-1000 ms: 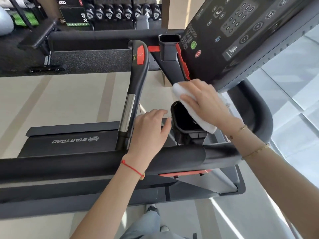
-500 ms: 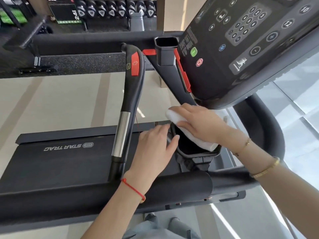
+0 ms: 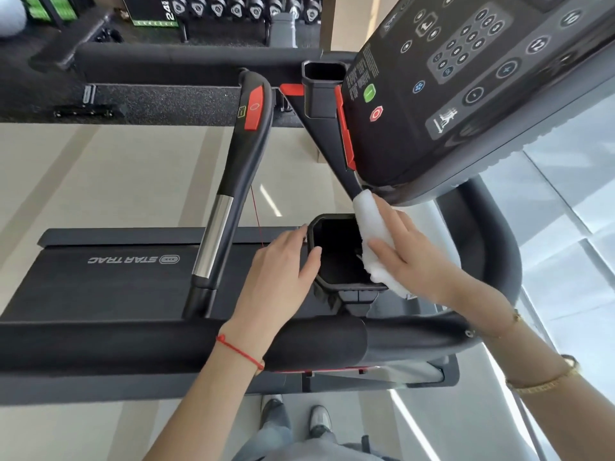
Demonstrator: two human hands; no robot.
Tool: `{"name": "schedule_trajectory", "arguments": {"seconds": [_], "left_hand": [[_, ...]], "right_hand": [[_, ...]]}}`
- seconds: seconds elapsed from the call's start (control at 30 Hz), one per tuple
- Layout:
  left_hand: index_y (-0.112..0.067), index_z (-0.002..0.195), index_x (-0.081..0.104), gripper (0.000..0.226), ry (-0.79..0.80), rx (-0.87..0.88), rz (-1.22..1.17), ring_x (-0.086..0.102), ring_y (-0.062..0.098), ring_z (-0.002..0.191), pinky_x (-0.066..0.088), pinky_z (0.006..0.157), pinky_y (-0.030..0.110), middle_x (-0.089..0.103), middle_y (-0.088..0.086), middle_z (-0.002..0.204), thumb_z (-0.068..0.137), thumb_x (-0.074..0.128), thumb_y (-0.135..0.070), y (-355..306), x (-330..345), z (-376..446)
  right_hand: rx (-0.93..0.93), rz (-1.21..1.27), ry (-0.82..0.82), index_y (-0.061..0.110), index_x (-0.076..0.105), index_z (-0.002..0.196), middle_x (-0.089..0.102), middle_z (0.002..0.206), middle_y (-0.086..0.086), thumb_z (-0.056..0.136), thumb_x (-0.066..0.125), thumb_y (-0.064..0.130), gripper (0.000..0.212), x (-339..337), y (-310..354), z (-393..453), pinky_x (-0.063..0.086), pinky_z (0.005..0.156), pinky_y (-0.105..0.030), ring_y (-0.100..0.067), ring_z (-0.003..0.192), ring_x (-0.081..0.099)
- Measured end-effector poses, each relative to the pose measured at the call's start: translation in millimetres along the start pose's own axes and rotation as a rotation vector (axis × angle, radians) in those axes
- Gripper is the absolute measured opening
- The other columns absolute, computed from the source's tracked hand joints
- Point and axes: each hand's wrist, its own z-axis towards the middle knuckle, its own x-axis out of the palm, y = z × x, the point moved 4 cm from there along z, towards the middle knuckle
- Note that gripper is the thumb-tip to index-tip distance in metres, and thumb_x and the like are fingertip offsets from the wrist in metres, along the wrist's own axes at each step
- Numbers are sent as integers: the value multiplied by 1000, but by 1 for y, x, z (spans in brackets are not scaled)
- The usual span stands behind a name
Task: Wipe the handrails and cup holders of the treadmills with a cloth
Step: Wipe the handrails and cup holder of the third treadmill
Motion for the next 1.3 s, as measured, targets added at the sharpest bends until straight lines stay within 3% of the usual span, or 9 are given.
{"name": "schedule_trajectory", "arguments": {"seconds": [0.13, 0.3, 0.43, 0.53, 0.67, 0.77, 0.9, 1.1, 1.3], "left_hand": [[-18, 144, 45, 48, -6, 5, 5, 60, 16, 103, 48, 96, 37, 60, -3, 126, 101, 42, -39, 2, 1, 2], [-19, 143, 47, 47, -10, 10, -7, 58, 17, 113, 48, 97, 38, 61, -2, 127, 101, 41, -39, 3, 2, 2], [-20, 142, 47, 46, -9, 17, -13, 57, 17, 117, 48, 98, 37, 60, -3, 129, 101, 41, -40, 4, 2, 2], [-20, 144, 45, 48, -12, 9, 1, 56, 18, 121, 47, 101, 35, 58, -2, 134, 101, 41, -40, 5, 2, 2], [-19, 146, 44, 49, -9, 5, 9, 55, 18, 122, 47, 102, 38, 57, -1, 136, 101, 40, -39, 4, 3, 2], [-19, 145, 44, 48, -9, 3, 1, 56, 18, 120, 47, 101, 39, 59, -1, 133, 101, 40, -39, 4, 3, 3], [-20, 145, 44, 49, -15, -4, -6, 56, 17, 121, 48, 101, 39, 58, -2, 134, 101, 40, -40, 5, 3, 3], [-22, 143, 46, 50, -39, -1, -23, 57, 15, 117, 49, 97, 36, 60, -4, 129, 98, 40, -42, 6, 2, 3], [-19, 144, 46, 49, -43, -15, -28, 58, 17, 113, 48, 96, 36, 61, -2, 126, 99, 42, -41, 6, 3, 1]], "right_hand": [[69, -11, 17, 40, 1, 150, 27, 151, -1, 100, 42, 39, 65, 4, -3, -7, 29, 92, -25, -13, 104, 46], [83, -86, 44, 22, 17, 150, 39, 139, -14, 98, 47, 29, 60, 1, 3, 18, 29, 83, -28, -34, 113, 50], [149, 28, -4, 28, 17, 150, 42, 137, -9, 97, 49, 31, 62, 1, 2, 3, 29, 87, -27, -27, 113, 49], [211, 55, -101, 21, 22, 145, 47, 111, 2, 96, 49, 33, 58, 7, -2, -22, 28, 77, -19, -13, 94, 46], [249, 26, -28, 18, 30, 103, 28, 74, 10, 96, 43, 30, 18, 11, -2, -9, 32, 60, -16, -5, 63, 32], [291, 75, -6, 11, 33, 125, 38, 97, 0, 99, 46, 26, 33, 6, 3, 5, 23, 68, -24, -20, 82, 37], [178, -76, -89, 14, 30, 135, 39, 103, 5, 99, 47, 26, 42, 5, 15, -27, 22, 77, -11, -1, 83, 42], [-86, -261, 6, 20, 21, 153, 21, 157, -7, 100, 46, 21, 58, 10, 33, 4, 27, 111, -29, -25, 143, 23], [-276, -315, 221, 28, 26, 151, 42, 144, 5, 101, 41, 23, 52, 7, 36, 54, 42, 97, -38, -20, 123, 48]]}}
